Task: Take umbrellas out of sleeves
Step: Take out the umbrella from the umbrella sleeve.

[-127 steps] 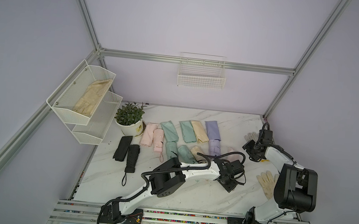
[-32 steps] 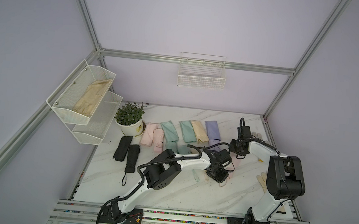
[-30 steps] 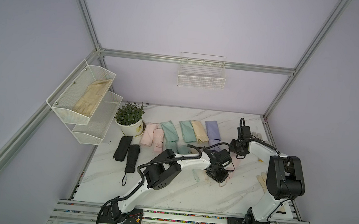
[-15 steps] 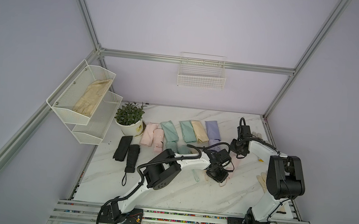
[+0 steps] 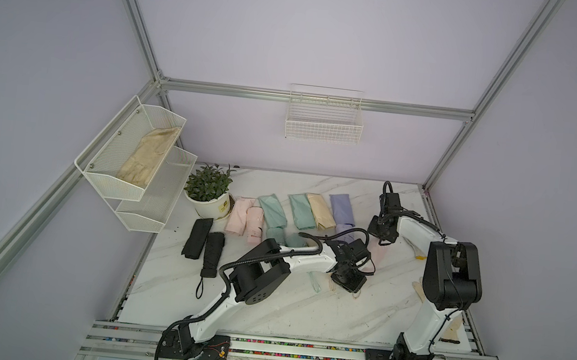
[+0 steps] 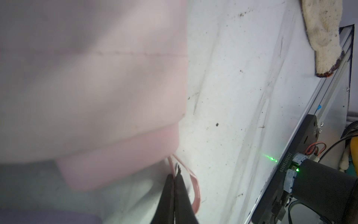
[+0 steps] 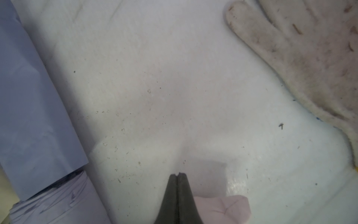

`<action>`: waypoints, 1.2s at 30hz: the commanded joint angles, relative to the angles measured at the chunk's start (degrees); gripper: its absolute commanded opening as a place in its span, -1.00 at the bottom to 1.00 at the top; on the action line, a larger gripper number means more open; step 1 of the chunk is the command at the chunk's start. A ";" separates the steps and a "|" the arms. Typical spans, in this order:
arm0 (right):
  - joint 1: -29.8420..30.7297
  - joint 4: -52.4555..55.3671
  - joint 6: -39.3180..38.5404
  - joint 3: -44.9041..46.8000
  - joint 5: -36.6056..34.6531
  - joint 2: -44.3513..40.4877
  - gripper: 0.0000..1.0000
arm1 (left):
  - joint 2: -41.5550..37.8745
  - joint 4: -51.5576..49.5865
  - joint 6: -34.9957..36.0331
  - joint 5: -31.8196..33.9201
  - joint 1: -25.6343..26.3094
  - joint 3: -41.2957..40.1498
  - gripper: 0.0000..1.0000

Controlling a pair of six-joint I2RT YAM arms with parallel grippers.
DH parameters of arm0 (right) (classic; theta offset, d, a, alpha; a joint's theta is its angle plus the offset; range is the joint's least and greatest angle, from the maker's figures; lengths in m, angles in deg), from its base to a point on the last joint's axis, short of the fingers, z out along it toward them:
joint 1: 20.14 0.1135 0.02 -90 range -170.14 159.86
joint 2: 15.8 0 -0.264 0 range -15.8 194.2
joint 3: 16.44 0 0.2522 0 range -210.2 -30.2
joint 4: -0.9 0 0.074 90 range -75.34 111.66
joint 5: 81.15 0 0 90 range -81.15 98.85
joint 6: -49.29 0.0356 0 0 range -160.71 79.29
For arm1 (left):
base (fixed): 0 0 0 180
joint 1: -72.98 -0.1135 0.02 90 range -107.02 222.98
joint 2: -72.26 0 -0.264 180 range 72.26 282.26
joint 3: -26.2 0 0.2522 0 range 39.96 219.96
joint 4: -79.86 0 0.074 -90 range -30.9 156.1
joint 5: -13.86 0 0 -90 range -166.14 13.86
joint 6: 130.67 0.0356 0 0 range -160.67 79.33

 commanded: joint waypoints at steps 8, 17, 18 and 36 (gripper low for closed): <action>0.02 2.34 0.48 -6.46 -4.05 1.03 -1.00 | -2.14 -0.52 -0.47 -1.38 0.22 -2.40 -1.00; 0.05 3.49 0.52 -9.35 -3.63 1.91 -1.00 | -2.45 -0.17 -0.54 -1.39 0.24 -3.06 -1.00; 0.07 3.48 0.55 -9.56 -3.46 2.01 -1.00 | -2.40 -0.08 -0.55 -1.41 0.33 -3.04 -1.00; 0.03 5.05 0.59 -17.77 -1.86 6.46 -1.00 | 2.16 -2.47 1.06 -3.30 0.00 5.93 -1.00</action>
